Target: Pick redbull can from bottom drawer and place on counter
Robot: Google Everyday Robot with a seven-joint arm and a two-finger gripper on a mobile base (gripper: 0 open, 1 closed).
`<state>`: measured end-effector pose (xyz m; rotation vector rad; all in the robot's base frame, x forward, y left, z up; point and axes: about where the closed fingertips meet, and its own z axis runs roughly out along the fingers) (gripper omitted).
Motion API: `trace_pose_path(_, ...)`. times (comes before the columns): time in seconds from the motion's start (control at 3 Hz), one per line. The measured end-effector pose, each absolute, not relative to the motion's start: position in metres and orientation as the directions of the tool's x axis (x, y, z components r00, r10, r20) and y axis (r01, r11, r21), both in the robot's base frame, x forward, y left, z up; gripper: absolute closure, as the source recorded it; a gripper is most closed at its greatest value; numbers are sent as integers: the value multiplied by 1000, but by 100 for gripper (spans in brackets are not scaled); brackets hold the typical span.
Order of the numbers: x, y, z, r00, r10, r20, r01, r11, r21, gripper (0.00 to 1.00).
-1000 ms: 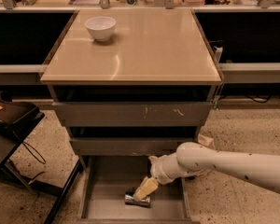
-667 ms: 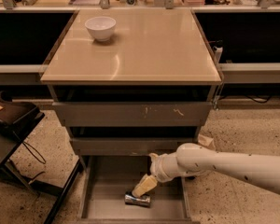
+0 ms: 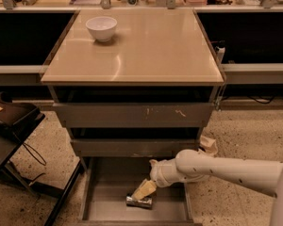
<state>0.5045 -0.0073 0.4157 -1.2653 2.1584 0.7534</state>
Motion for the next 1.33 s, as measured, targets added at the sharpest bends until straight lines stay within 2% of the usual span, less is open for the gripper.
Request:
trace_pose_path(0.33, 511, 4, 328, -487, -585, -649, -860, 452, 238, 0)
trace_pose_path(0.67, 491, 14, 289, -530, -567, -630, -839, 459, 293, 0)
trace_pose_path(1.33, 504, 14, 262, -563, -537, -628, -811, 506, 294, 0)
